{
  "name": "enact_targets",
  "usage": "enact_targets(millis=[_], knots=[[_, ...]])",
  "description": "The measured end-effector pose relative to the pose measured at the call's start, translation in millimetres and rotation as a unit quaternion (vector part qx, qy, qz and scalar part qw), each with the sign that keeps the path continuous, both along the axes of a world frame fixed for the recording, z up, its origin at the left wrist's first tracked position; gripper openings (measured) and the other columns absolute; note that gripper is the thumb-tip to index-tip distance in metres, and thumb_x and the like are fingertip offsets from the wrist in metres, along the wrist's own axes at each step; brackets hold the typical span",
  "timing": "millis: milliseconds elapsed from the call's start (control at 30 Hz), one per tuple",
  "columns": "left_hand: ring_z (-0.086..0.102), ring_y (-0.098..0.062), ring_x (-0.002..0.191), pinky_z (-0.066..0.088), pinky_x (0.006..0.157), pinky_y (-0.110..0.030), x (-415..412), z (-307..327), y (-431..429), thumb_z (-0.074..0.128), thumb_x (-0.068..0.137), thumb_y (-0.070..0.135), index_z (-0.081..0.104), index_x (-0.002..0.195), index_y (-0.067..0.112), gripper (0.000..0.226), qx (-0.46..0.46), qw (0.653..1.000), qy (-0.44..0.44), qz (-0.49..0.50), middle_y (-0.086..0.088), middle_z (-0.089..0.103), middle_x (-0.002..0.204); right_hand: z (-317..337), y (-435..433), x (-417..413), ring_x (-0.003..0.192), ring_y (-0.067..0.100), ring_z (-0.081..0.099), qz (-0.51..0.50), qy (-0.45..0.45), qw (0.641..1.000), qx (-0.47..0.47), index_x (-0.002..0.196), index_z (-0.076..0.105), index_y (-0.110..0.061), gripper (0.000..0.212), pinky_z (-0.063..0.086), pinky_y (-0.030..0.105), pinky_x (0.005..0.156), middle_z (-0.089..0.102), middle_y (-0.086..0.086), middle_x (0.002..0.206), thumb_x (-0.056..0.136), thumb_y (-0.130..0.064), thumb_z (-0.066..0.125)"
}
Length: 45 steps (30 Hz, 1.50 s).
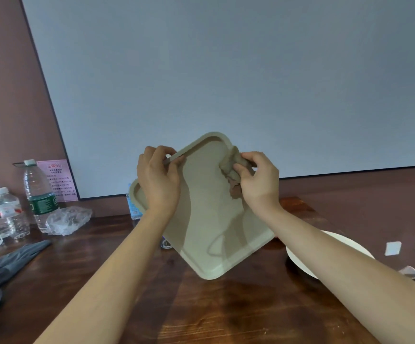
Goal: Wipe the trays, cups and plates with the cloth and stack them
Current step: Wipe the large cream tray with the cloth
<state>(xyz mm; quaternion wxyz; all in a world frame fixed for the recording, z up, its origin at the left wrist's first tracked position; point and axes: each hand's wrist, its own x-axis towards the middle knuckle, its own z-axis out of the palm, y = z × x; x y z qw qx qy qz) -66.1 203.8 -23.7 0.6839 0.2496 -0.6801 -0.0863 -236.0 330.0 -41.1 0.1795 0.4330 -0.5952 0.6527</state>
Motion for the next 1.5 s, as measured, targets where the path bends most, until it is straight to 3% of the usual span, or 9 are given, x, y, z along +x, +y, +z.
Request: enact_targets(millis=[133, 400, 700, 867, 967, 1067, 1167, 1300, 1500], knots=[[0.047, -0.016, 0.097, 0.033, 0.077, -0.027, 8, -16, 1, 0.071, 0.097, 0.013, 0.070, 0.101, 0.013, 0.004, 0.048, 0.999, 0.022, 0.006, 0.005, 0.056, 0.099, 6, -9, 9, 0.096, 0.015, 0.065, -0.027, 0.031, 0.999, 0.016, 0.107, 0.074, -0.013, 0.014, 0.054, 0.039, 0.088, 0.070, -0.003, 0.103, 0.093, -0.011, 0.073], [0.046, -0.014, 0.085, 0.035, 0.073, -0.017, 8, -47, 6, 0.071, 0.099, 0.012, 0.064, 0.095, 0.020, 0.011, 0.098, 0.992, 0.071, -0.032, 0.000, 0.054, 0.093, 38, -22, 31, 0.099, 0.013, 0.061, -0.020, 0.183, 0.981, 0.053, 0.110, 0.073, -0.018, 0.014, 0.046, 0.029, 0.082, 0.066, -0.008, 0.103, 0.097, -0.017, 0.067], [0.054, -0.040, 0.105, 0.046, 0.090, -0.048, 40, -71, -29, 0.070, 0.094, 0.010, 0.065, 0.107, 0.010, 0.014, 0.199, 0.979, 0.030, 0.042, -0.013, 0.058, 0.106, -39, -10, -29, 0.102, 0.016, 0.059, -0.049, 0.165, 0.969, 0.179, 0.109, 0.069, -0.016, 0.015, 0.036, 0.022, 0.079, 0.061, -0.011, 0.104, 0.097, -0.008, 0.065], [0.044, -0.042, 0.136, 0.035, 0.111, -0.055, 21, -55, -6, 0.072, 0.086, 0.013, 0.061, 0.142, 0.016, 0.058, -0.018, 0.982, -0.137, 0.132, -0.018, 0.048, 0.150, -15, -29, 5, 0.098, 0.023, 0.056, -0.029, 0.305, 0.936, 0.175, 0.106, 0.069, -0.009, 0.023, 0.049, 0.039, 0.073, 0.064, 0.000, 0.104, 0.090, 0.005, 0.063], [0.054, -0.041, 0.119, 0.047, 0.094, -0.057, 5, -48, -6, 0.070, 0.093, 0.020, 0.072, 0.117, 0.011, 0.025, -0.145, 0.962, -0.218, 0.083, -0.013, 0.063, 0.128, -3, -34, 16, 0.091, 0.025, 0.054, -0.023, 0.378, 0.912, 0.156, 0.102, 0.070, -0.008, 0.023, 0.045, 0.038, 0.063, 0.065, 0.002, 0.101, 0.085, 0.006, 0.064], [0.052, -0.034, 0.087, 0.044, 0.071, -0.050, 0, -45, -11, 0.062, 0.094, 0.011, 0.066, 0.091, 0.008, 0.006, -0.143, 0.966, -0.214, 0.035, -0.009, 0.061, 0.095, 1, -30, 15, 0.091, 0.025, 0.055, -0.021, 0.384, 0.913, 0.137, 0.104, 0.071, -0.009, 0.023, 0.044, 0.035, 0.067, 0.066, 0.001, 0.101, 0.088, 0.007, 0.064], [0.049, -0.031, 0.085, 0.042, 0.072, -0.044, 8, -45, -17, 0.071, 0.086, -0.008, 0.066, 0.088, 0.008, 0.017, -0.111, 0.977, -0.183, 0.025, -0.008, 0.058, 0.092, 0, -17, -1, 0.094, 0.027, 0.058, -0.038, 0.373, 0.920, 0.112, 0.106, 0.073, -0.008, 0.021, 0.045, 0.034, 0.074, 0.068, 0.002, 0.103, 0.092, 0.004, 0.064], [0.049, -0.028, 0.084, 0.035, 0.073, -0.035, 19, -51, -18, 0.078, 0.090, 0.001, 0.066, 0.086, 0.010, 0.016, -0.078, 0.983, -0.165, 0.020, -0.004, 0.058, 0.091, 1, 1, -34, 0.100, 0.025, 0.057, -0.064, 0.320, 0.940, 0.094, 0.111, 0.072, -0.011, 0.021, 0.051, 0.041, 0.081, 0.066, 0.000, 0.106, 0.096, -0.001, 0.060], [0.054, -0.030, 0.087, 0.046, 0.067, -0.046, 11, -47, -12, 0.074, 0.091, 0.003, 0.065, 0.095, 0.009, 0.012, -0.058, 0.977, -0.204, 0.028, -0.005, 0.057, 0.091, 15, 3, -33, 0.104, 0.021, 0.059, -0.064, 0.250, 0.963, 0.074, 0.109, 0.072, -0.015, 0.023, 0.051, 0.038, 0.080, 0.065, -0.003, 0.108, 0.093, -0.002, 0.061]])
